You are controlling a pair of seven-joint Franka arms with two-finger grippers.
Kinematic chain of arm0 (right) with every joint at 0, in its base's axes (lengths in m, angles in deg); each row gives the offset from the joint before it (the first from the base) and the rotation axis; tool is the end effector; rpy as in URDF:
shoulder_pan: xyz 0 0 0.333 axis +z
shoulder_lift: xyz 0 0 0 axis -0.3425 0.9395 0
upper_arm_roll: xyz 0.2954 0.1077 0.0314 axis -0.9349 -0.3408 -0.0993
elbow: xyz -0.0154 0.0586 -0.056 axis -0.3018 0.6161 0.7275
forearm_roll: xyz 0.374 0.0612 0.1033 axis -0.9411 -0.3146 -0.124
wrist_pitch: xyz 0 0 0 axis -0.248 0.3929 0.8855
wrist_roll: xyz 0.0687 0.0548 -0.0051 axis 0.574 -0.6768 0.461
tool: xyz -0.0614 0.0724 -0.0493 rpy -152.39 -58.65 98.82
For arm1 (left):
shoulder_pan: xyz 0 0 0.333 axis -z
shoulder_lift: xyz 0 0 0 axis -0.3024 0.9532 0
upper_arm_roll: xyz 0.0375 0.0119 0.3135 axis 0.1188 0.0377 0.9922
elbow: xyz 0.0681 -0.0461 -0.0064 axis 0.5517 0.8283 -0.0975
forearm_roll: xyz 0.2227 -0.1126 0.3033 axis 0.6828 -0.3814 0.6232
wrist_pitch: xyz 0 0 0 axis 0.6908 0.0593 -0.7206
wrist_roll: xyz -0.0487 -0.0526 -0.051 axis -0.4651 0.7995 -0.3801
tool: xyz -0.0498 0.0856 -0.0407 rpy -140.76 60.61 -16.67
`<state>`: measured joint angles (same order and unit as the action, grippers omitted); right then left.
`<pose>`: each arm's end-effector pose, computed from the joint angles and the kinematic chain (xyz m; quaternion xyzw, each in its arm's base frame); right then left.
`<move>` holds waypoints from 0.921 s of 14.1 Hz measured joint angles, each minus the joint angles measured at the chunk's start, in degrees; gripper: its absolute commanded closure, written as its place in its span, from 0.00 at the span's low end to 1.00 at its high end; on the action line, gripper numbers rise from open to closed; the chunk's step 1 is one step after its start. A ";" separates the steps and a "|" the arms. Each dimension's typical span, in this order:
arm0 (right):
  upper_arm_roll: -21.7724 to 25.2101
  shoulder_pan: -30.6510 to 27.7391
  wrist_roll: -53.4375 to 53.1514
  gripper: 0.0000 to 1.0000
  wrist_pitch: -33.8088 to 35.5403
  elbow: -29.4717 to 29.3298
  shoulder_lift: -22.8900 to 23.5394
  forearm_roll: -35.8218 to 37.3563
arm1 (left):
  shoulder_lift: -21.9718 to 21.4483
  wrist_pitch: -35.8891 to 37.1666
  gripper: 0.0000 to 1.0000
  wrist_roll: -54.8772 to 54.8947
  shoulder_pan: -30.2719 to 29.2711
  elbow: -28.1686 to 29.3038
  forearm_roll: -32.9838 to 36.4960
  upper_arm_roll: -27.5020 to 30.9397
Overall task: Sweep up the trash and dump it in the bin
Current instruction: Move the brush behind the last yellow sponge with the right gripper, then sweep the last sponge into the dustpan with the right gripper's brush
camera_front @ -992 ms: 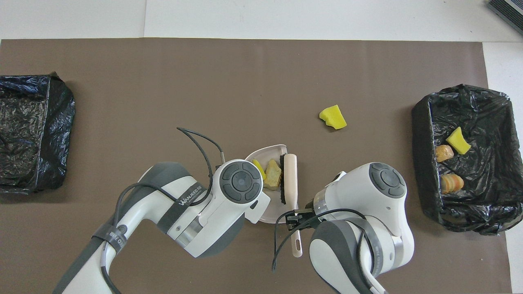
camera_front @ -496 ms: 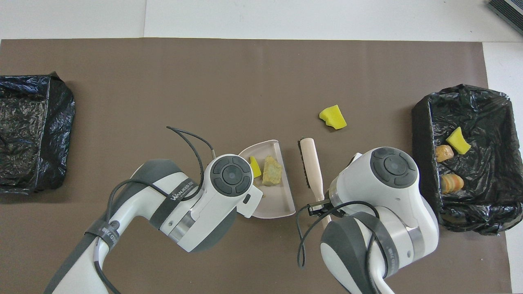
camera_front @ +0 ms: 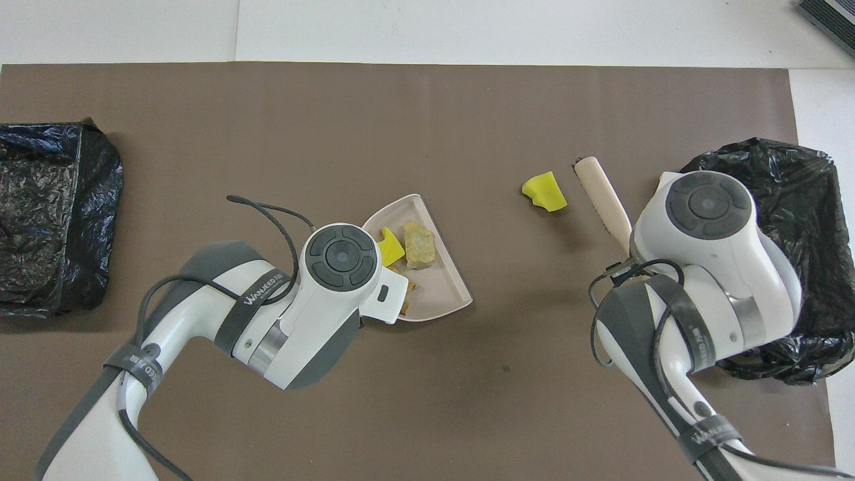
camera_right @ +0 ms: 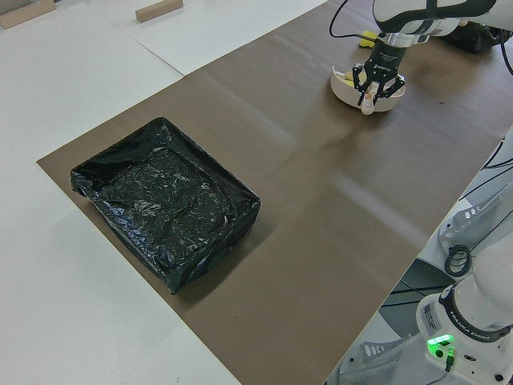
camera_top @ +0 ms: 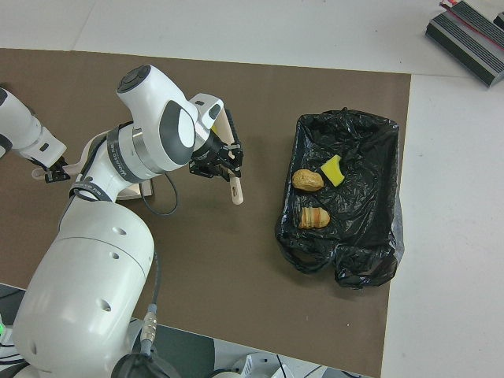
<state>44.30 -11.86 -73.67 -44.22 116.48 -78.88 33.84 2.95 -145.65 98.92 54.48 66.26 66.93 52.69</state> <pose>0.5536 0.0848 0.4048 0.9683 0.1965 -0.0625 0.1411 0.4714 -0.3298 0.3706 -0.8295 0.5511 0.0679 0.0596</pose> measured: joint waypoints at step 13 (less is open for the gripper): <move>-9.78 1.81 0.04 1.00 2.67 -4.95 10.97 -18.39 | 2.13 2.93 1.00 -1.85 -0.34 -2.27 -0.49 -0.47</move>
<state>34.52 -10.05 -73.62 -41.55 111.53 -67.91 15.45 5.09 -142.72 97.06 54.13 64.00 66.44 52.22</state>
